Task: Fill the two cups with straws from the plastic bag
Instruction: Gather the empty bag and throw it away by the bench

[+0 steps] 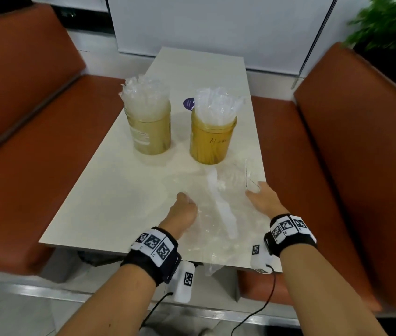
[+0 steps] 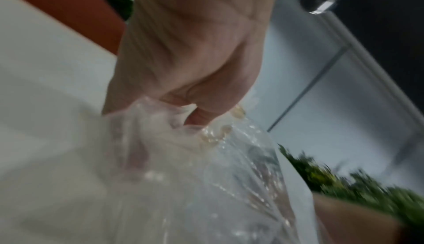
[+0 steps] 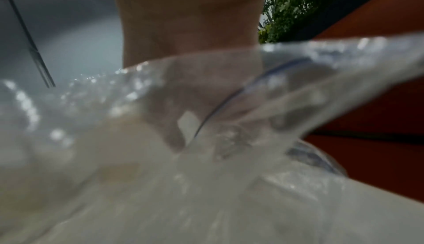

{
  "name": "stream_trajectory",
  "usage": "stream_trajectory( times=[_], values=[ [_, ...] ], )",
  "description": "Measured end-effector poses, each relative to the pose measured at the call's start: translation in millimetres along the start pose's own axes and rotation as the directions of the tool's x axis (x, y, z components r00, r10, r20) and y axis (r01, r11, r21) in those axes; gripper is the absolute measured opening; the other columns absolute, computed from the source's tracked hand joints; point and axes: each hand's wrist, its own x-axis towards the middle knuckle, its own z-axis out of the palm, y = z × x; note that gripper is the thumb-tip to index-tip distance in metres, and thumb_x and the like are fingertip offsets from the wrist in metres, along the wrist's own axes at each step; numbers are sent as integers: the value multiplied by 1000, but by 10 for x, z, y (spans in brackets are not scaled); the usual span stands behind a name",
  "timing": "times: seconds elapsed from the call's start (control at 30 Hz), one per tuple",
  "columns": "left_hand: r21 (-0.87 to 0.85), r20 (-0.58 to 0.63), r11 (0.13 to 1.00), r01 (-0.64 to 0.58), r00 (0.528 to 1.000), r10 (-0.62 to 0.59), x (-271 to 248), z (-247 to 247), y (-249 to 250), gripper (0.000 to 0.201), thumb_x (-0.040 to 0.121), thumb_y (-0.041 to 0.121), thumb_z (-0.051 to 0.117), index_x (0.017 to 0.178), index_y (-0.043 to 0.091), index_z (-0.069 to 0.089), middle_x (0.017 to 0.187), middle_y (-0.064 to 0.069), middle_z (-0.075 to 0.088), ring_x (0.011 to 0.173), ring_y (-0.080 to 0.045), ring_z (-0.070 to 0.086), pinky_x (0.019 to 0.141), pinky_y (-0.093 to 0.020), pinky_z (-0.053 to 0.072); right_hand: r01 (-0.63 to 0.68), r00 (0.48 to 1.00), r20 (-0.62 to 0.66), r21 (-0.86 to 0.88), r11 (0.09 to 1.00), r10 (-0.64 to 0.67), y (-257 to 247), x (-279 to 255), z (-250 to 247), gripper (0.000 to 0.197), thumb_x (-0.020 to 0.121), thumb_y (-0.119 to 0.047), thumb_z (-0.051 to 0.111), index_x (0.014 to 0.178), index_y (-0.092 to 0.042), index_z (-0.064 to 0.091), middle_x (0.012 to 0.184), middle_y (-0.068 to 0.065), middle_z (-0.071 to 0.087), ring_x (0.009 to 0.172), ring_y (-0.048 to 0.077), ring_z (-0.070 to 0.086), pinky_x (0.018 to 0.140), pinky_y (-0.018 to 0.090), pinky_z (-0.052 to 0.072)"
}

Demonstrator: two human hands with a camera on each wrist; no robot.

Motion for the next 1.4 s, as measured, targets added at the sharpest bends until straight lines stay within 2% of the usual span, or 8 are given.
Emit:
stream_trajectory(
  times=[0.2,0.4,0.53,0.73,0.93,1.1,1.23,1.4],
  values=[
    [-225,-56,961,-161,987,152,-35,-225,-13,35,92,-3,61,118,16,46,101,-9,52,80,-16,54,62,-24,48,-19,984,172,339,940,-42,115,-101,-51,34,89,-8,68,121,-14,57,106,8,67,87,23,67,80,35,56],
    [-418,-67,854,-309,948,310,-178,-874,187,96,74,-13,80,143,29,28,112,-9,56,101,-24,66,85,-46,61,24,927,301,546,837,-223,-20,-202,-251,47,79,-18,76,118,6,66,120,21,71,114,35,68,109,51,47],
    [-281,-95,847,-450,892,442,-247,-1260,325,29,92,-5,64,121,-3,57,101,-13,63,85,-26,73,66,-32,63,194,893,232,574,795,-386,-298,-323,-340,46,84,-20,80,126,-7,66,125,9,72,122,33,64,109,56,46],
    [-267,-80,801,-536,841,535,-385,-1711,397,31,103,-6,43,121,8,64,95,-3,76,66,-18,75,50,-31,57,509,749,38,606,611,-661,-684,-690,-366,28,92,10,61,88,-16,70,78,-12,72,75,3,69,65,28,58],
    [-472,167,785,-401,834,526,-568,-2037,453,58,91,-9,27,85,9,82,135,-6,67,104,-31,71,74,-39,62,674,590,19,539,505,-807,-595,-469,-240,13,79,4,63,81,4,75,110,35,64,111,36,64,94,50,48],
    [113,55,766,-633,773,631,-555,-2107,619,44,90,49,67,129,28,63,136,14,61,117,-9,62,111,-43,44,726,567,14,464,508,-823,-796,-603,-274,56,88,-62,62,70,-13,80,110,16,69,105,25,65,96,29,49],
    [601,426,453,-658,744,515,-539,-1703,806,123,54,65,88,156,37,24,144,19,43,132,-3,39,116,-31,30,820,448,-16,406,404,-894,-1156,-640,-114,28,88,-16,67,67,-30,81,107,9,71,102,18,65,93,25,46],
    [758,385,369,-538,825,414,-171,-1656,863,33,77,34,85,101,14,72,83,4,64,85,-27,66,65,-28,42,816,557,129,97,570,-820,-1426,-681,-102,60,75,17,48,106,-28,75,124,-1,65,116,13,59,90,18,42]
  ],
)
